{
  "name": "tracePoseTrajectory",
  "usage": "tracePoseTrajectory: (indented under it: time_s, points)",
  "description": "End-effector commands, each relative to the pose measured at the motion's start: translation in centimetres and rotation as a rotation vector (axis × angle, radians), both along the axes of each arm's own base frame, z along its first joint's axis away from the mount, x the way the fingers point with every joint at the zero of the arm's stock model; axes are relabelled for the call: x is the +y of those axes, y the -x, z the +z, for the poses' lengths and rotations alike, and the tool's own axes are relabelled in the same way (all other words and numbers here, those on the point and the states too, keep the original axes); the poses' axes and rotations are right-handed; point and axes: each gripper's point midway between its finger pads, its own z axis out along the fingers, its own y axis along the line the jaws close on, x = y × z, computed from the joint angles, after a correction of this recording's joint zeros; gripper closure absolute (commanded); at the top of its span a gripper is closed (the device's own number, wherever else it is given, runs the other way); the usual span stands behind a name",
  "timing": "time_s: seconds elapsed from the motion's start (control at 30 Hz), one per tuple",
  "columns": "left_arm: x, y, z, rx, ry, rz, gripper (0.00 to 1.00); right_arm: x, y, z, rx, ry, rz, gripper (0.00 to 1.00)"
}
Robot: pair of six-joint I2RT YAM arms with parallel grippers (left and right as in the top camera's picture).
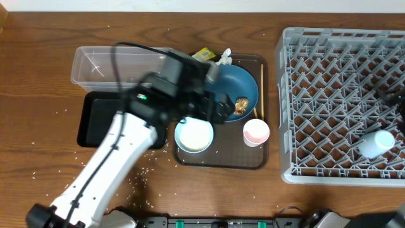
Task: Sort waste into correct bins and load items into the dishwasher rack
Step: 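Grasp the pink cup with the left gripper and lift it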
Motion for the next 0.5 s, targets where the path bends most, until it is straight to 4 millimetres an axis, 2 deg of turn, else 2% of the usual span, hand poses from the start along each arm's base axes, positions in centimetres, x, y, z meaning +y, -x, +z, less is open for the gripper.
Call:
tracePoseTrajectory:
  time_s: [0.0,0.1,0.2,0.27,0.4,0.47]
  points:
    - [0.4,-1.4,-3.2,-0.106,-0.233,0.002,0.11,2.3,-0.7,2.6,-0.092,0.006,0.076,0.07]
    - [-1.8,-0.5,-5.9,-0.061,-0.269,-0.064,0.15,3.0,-0.8,3.0,-0.100,0.012,0.095,0.07]
    - [-3.6,0.5,-8.9,-0.011,-0.307,-0.122,0.29,3.6,-0.8,2.8,-0.093,0.007,0.116,0.08]
    - [-5.0,1.1,-10.4,-0.002,-0.316,-0.159,0.31,3.9,-0.9,2.8,-0.091,0.009,0.123,0.09]
    - [-7.4,1.7,-11.6,-0.028,-0.311,-0.205,0.32,4.1,-1.0,2.6,-0.079,0.019,0.130,0.09]
    - [-7.9,1.9,-12.4,-0.028,-0.322,-0.218,0.39,4.1,-1.0,2.6,-0.075,0.020,0.131,0.09]
